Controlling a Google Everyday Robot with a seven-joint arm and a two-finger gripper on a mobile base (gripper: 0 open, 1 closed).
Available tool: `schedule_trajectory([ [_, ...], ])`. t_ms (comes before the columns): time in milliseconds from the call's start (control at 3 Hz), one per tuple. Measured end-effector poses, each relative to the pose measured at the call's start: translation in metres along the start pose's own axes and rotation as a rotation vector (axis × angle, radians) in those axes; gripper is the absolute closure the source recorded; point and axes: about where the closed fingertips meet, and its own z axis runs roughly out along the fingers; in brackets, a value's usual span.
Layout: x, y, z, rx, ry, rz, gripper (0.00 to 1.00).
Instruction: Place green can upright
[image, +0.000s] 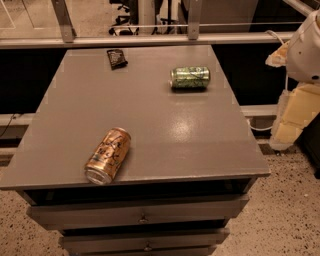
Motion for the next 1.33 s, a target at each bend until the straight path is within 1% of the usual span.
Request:
schedule_trajectory([
  [333,0.0,0.0,0.0,0.0,0.0,0.0,0.0],
  [667,-0.018,-0.018,0.008,0.029,-0.029,-0.03,0.0],
  [1000,-0.045,-0.041,0.022,0.056,-0.067,-0.075,0.0],
  [1333,-0.077,-0.069,0.037,0.087,-0.121,-0.122,0.0],
])
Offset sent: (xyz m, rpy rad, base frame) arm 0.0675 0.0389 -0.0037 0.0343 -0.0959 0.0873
